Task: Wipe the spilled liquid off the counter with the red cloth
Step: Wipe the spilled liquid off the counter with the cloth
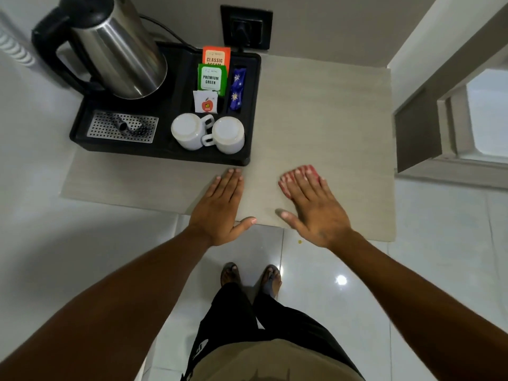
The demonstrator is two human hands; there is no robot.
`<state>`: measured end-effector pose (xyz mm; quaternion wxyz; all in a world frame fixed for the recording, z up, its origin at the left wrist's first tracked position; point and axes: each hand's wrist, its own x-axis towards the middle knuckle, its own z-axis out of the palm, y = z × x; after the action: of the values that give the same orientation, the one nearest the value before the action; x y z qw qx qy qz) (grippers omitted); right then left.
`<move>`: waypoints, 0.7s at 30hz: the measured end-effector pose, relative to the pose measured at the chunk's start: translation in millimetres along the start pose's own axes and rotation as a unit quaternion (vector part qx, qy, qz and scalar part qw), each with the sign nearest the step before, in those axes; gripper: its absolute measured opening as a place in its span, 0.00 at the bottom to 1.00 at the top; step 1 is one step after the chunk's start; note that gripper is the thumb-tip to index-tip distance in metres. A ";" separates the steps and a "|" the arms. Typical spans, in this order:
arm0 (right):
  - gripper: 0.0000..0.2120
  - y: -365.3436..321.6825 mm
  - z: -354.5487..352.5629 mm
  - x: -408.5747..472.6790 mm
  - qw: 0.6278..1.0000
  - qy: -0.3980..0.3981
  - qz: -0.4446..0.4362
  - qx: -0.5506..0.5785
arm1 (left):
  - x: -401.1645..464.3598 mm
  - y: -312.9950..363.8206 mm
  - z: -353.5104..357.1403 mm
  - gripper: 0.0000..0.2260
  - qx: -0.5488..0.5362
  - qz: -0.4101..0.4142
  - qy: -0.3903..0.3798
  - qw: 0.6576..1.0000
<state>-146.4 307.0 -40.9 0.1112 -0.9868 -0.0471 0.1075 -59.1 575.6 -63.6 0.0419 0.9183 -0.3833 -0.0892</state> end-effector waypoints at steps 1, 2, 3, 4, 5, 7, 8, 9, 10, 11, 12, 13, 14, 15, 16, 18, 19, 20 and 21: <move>0.39 11.0 -1.4 -7.9 1.000 0.004 0.010 0.002 | -1.1 -1.7 0.8 0.47 0.002 0.002 -0.003 1.000; 0.39 18.8 -4.3 -8.6 1.000 0.005 0.031 0.005 | -2.0 -2.9 0.9 0.47 0.003 0.002 -0.003 1.000; 0.40 22.0 -7.6 -2.2 0.998 0.008 0.059 0.011 | -1.7 -3.1 0.1 0.47 0.002 0.003 -0.004 1.000; 0.40 18.4 -9.9 9.0 0.995 0.016 0.093 0.019 | -1.2 -2.8 -0.9 0.47 0.000 0.006 -0.007 1.000; 0.40 8.5 -9.5 21.9 0.992 0.025 0.123 0.025 | -1.4 -2.9 -2.1 0.48 -0.003 0.009 -0.010 1.000; 0.40 -23.8 -4.3 41.8 0.990 0.032 0.134 0.031 | -2.2 -5.6 -4.3 0.49 -0.003 0.021 -0.008 1.000; 0.39 -41.7 0.8 43.7 0.993 0.032 0.112 0.029 | -2.8 -8.3 -6.4 0.50 -0.001 0.032 -0.010 0.999; 0.38 -58.7 7.0 38.0 0.996 0.030 0.083 0.024 | -3.1 -12.3 -8.8 0.51 0.001 0.049 -0.016 0.999; 0.38 -72.1 15.2 26.2 0.998 0.024 0.055 0.019 | -4.2 -17.5 -10.5 0.52 0.005 0.065 -0.021 0.998; 0.38 -79.8 22.6 11.2 0.999 0.019 0.031 0.016 | -5.8 -23.5 -11.2 0.52 0.010 0.077 -0.024 0.997; 0.38 -80.8 27.9 -5.4 0.999 0.018 0.019 0.020 | -8.0 -29.3 -12.8 0.52 0.017 0.087 -0.027 0.996; 0.38 -75.1 28.9 -20.4 0.999 0.013 0.019 0.025 | -10.3 -34.0 -14.6 0.53 0.022 0.095 -0.033 0.995; 0.38 -63.8 26.6 -31.4 0.999 0.015 0.035 0.024 | -12.0 -37.4 -15.5 0.53 0.026 0.098 -0.038 0.994; 0.38 -49.9 22.2 -37.8 0.997 0.020 0.069 0.021 | -13.5 -38.4 -15.2 0.53 0.031 0.098 -0.041 0.994; 0.39 -37.0 15.9 -37.3 0.993 0.022 0.111 0.023 | -14.0 -37.2 -15.1 0.53 0.040 0.093 -0.045 0.994; 0.42 -23.5 2.2 -18.0 0.979 0.023 0.197 0.050 | -14.2 -33.6 -17.1 0.54 0.057 0.086 -0.068 0.992; 0.44 -26.3 -2.4 -3.7 0.971 0.030 0.226 0.067 | -13.3 -32.5 -17.8 0.54 0.063 0.084 -0.075 0.992; 0.44 -35.7 -4.3 10.5 0.967 0.036 0.240 0.077 | -12.2 -32.3 -17.9 0.54 0.070 0.084 -0.076 0.991; 0.43 -48.6 -3.6 22.8 0.968 0.038 0.234 0.079 | -10.4 -31.8 -18.6 0.54 0.078 0.084 -0.077 0.990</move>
<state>-126.7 356.1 -30.9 0.1628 -0.9619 0.1977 0.0961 -40.5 605.6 -48.6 -0.0522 0.8739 -0.4666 -0.1261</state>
